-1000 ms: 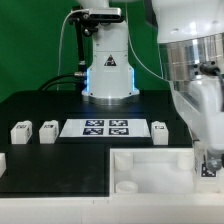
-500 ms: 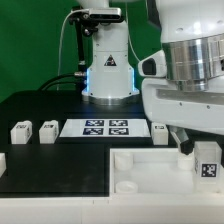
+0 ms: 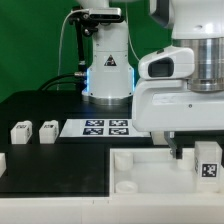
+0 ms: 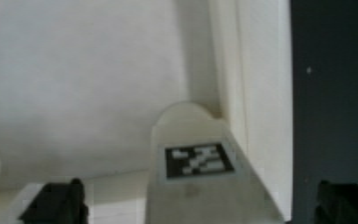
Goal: Assemble one leg
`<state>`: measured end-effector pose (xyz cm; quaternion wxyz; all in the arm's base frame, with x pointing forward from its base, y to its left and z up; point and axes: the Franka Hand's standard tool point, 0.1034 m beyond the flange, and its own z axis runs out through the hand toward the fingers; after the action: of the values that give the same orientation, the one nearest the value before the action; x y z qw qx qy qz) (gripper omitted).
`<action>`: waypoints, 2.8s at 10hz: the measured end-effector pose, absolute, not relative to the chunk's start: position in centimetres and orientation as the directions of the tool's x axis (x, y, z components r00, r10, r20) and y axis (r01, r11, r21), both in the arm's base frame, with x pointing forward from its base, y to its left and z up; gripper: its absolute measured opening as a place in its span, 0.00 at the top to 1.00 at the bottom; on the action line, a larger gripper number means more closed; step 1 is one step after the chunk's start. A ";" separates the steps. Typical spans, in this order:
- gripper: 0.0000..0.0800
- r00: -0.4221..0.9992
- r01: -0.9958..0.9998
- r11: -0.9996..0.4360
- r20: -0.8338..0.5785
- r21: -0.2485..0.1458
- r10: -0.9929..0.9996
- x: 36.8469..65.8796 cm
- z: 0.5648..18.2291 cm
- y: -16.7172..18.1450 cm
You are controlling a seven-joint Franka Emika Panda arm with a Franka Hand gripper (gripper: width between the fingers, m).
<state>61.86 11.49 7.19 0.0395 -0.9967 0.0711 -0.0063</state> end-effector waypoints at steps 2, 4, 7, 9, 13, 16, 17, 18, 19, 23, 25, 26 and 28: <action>0.19 0.986 -0.168 -0.983 0.005 -0.080 -0.169 61.9 7.2 11.5; 0.51 0.929 -0.370 -0.925 -0.015 -0.084 -0.370 61.8 7.2 11.7; 0.64 0.771 -0.637 -0.766 -0.047 -0.085 -0.635 61.9 7.2 11.9; 0.64 0.510 -0.860 -0.508 -0.083 -0.051 -0.856 62.2 7.2 12.1; 0.63 -0.063 -0.998 0.064 -0.075 -0.009 -0.995 62.8 7.1 12.8; 0.63 -0.267 -0.964 0.267 -0.071 -0.001 -0.961 62.9 7.1 12.8; 0.63 -0.269 -0.963 0.270 -0.074 -0.001 -0.960 62.9 7.2 12.8; 0.63 -0.245 -0.969 0.246 -0.074 -0.002 -0.967 62.9 7.1 12.8; 0.41 -0.245 -0.969 0.246 -0.075 -0.002 -0.967 62.9 7.1 12.9; 0.19 -0.189 -0.982 0.191 -0.110 -0.012 -0.976 60.6 7.5 13.5; 0.19 -0.171 -0.984 0.175 -0.129 -0.019 -0.977 59.6 9.2 14.0; 0.19 -0.172 -0.984 0.175 -0.126 -0.015 -0.977 59.6 8.9 13.9; 0.19 -0.170 -0.985 0.173 -0.125 -0.014 -0.977 59.6 8.7 14.0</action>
Offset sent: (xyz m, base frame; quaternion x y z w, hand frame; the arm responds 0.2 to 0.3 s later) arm 0.0000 0.0000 0.0000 0.0000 0.0000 0.2667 0.9638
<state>59.57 13.98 8.73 0.0522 -0.6419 0.7642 0.0349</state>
